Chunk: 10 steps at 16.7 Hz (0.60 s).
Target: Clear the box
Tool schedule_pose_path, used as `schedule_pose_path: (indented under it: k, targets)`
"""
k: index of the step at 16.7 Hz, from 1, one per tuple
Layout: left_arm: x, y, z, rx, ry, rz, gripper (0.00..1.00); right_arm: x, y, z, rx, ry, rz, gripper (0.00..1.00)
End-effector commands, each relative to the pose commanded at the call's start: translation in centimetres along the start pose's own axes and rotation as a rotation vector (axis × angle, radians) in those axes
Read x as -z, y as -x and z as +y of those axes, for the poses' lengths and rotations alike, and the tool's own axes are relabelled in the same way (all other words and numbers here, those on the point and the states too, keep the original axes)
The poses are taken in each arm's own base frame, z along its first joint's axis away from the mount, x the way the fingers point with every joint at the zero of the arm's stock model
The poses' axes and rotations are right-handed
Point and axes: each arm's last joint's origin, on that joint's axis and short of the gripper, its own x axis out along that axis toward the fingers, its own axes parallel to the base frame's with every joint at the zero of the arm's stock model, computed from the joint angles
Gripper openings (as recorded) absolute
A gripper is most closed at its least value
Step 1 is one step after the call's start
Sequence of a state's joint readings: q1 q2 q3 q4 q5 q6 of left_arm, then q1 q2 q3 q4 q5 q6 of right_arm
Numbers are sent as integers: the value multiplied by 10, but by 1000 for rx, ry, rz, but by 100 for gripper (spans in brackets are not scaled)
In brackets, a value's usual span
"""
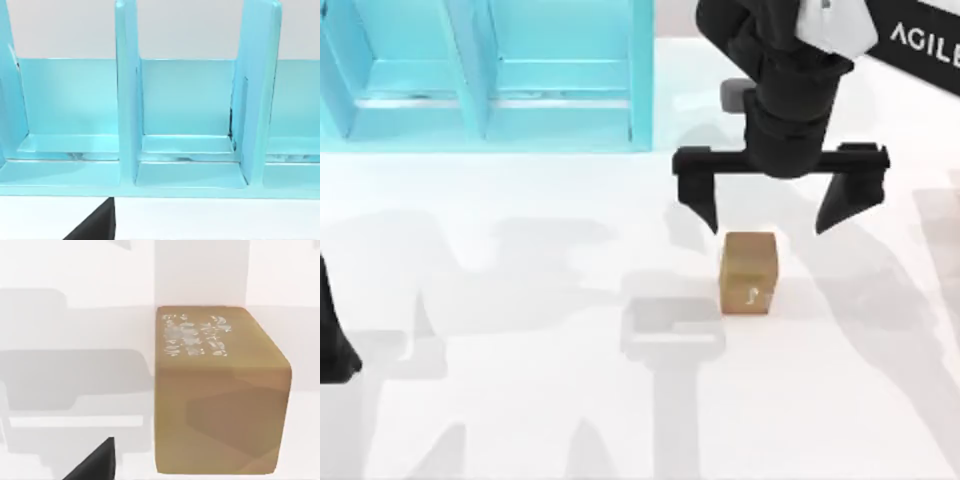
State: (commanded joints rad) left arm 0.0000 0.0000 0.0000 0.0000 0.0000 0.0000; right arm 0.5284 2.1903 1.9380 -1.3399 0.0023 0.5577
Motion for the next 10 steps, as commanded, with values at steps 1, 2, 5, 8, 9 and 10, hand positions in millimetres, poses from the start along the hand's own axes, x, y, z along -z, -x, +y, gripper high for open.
schedule_pose_path:
  k: [1,2,5,8,9,10]
  targets:
    - [0,0,0,0,0,0,100,-8,-1,-11,5,1,11,100]
    - [0,0,0,0,0,0,100,-18,-2,-25,9,1,23,100]
    - [0,0,0,0,0,0,100,-48,1,-93,5,1,43,100]
    - [0,0,0,0,0,0,100,-63,16,-192,-10,4,28,100]
    - [0,0,0,0,0,0,100,-62,20,-229,-13,5,26,100]
    - [0,0,0,0,0,0,100,-58,23,-265,-16,5,28,100]
